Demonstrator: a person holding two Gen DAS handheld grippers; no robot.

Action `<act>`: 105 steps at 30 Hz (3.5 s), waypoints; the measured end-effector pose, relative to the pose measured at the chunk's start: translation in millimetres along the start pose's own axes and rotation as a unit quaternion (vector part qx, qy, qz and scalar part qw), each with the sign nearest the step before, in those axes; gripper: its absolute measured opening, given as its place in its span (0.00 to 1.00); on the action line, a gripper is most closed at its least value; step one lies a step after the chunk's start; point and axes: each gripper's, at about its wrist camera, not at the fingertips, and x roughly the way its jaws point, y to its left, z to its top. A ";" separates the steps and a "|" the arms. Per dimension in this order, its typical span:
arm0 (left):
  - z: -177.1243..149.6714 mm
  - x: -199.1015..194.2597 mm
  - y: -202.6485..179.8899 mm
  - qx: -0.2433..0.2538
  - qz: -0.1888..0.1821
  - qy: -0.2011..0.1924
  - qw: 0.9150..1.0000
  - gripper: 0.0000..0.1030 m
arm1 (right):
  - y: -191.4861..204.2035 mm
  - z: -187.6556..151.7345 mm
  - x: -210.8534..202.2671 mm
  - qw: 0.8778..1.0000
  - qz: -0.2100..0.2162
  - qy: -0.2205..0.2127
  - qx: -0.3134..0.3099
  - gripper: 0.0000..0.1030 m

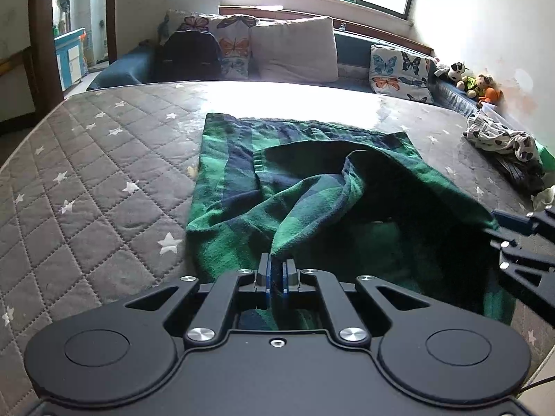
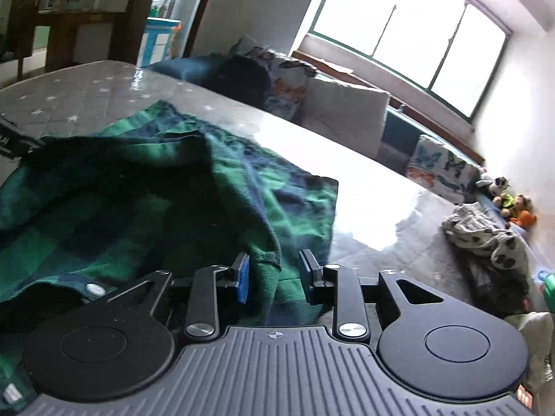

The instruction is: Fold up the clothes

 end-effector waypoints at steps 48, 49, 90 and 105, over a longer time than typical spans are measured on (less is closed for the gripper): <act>4.0 43.0 -27.1 0.128 -0.007 0.058 0.990 0.19 | -25.3 7.1 38.1 0.986 0.013 0.046 -0.157 0.15; 5.0 42.8 -24.7 0.123 -0.013 0.059 0.991 0.15 | -27.6 6.4 38.5 0.987 0.020 0.049 -0.152 0.15; 132.1 -120.3 79.3 -0.071 0.061 -0.199 0.976 0.03 | -132.3 140.8 -45.8 0.954 -0.173 -0.185 -0.160 0.11; 296.1 -75.5 97.3 -0.118 0.063 -0.210 0.969 0.03 | -171.7 268.9 63.4 0.944 -0.232 -0.157 -0.172 0.10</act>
